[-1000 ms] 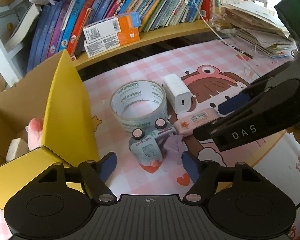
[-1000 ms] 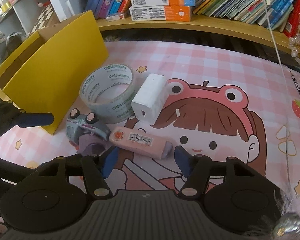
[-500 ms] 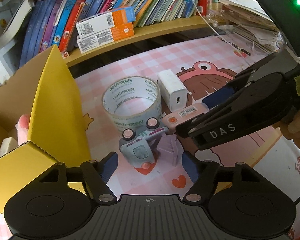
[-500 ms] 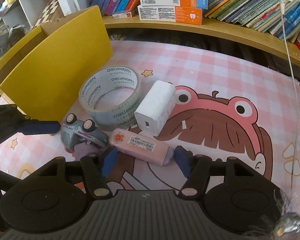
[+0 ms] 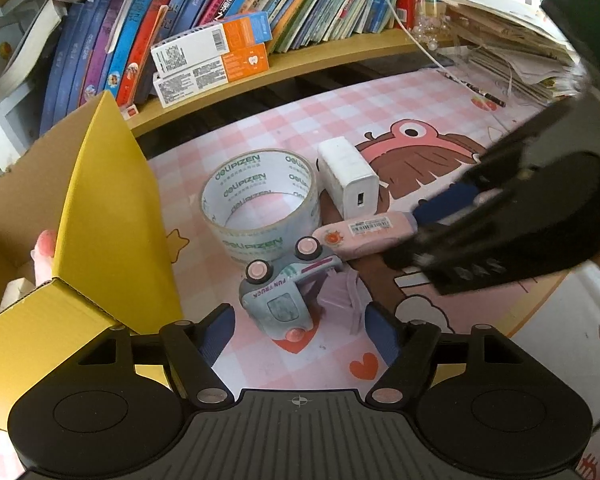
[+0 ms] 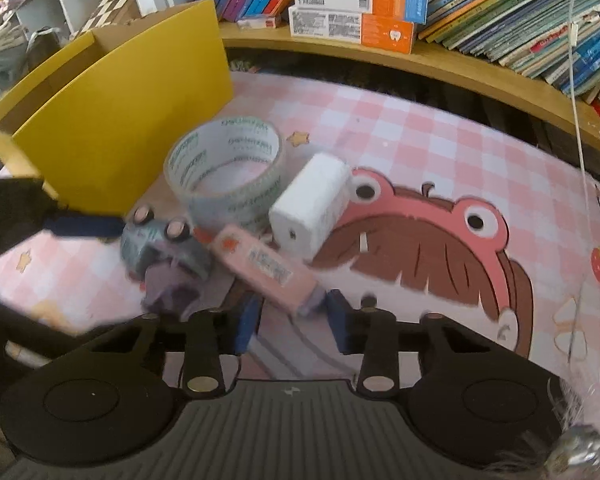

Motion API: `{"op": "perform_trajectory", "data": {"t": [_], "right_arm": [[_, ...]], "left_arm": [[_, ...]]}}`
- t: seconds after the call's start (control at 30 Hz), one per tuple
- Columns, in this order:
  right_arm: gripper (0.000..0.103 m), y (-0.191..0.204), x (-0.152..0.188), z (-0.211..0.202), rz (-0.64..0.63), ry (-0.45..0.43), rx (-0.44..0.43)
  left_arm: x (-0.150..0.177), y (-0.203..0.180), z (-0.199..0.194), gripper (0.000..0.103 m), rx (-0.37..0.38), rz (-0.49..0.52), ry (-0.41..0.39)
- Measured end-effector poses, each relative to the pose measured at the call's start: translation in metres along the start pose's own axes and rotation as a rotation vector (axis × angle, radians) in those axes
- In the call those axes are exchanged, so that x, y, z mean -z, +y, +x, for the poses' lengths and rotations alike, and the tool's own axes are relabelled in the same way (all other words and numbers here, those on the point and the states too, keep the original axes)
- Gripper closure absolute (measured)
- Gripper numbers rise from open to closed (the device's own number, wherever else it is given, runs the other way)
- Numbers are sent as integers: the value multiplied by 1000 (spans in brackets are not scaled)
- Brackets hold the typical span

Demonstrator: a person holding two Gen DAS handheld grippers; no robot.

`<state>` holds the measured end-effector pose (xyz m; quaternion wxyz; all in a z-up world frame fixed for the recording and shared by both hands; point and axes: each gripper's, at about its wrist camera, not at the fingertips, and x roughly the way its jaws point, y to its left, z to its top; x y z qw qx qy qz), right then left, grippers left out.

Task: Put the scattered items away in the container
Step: 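Close the right tool on the pink block while the left tool grasps the grey toy car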

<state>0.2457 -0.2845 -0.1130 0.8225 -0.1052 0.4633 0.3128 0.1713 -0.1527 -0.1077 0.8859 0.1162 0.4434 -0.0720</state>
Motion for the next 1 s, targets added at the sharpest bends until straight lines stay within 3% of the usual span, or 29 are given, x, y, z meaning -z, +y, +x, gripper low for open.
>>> {"op": "perform_trajectory", "data": {"t": [0.27, 0.5, 0.63, 0.87, 1.0], "right_arm": [[67, 3, 3, -6, -18, 1, -1], [51, 7, -12, 11, -94, -11, -5], [49, 11, -17, 17, -148, -8, -12], [75, 9, -7, 8, -145, -9, -11], [76, 2, 4, -3, -88, 7, 20]], "left_arm": [[-1, 0, 2, 29, 1, -9, -3], [-1, -1, 3, 29, 1, 1, 5], [-1, 0, 4, 29, 0, -1, 12], [-1, -2, 4, 28, -3, 5, 12], [-1, -3, 6, 25, 0, 3, 10]]}}
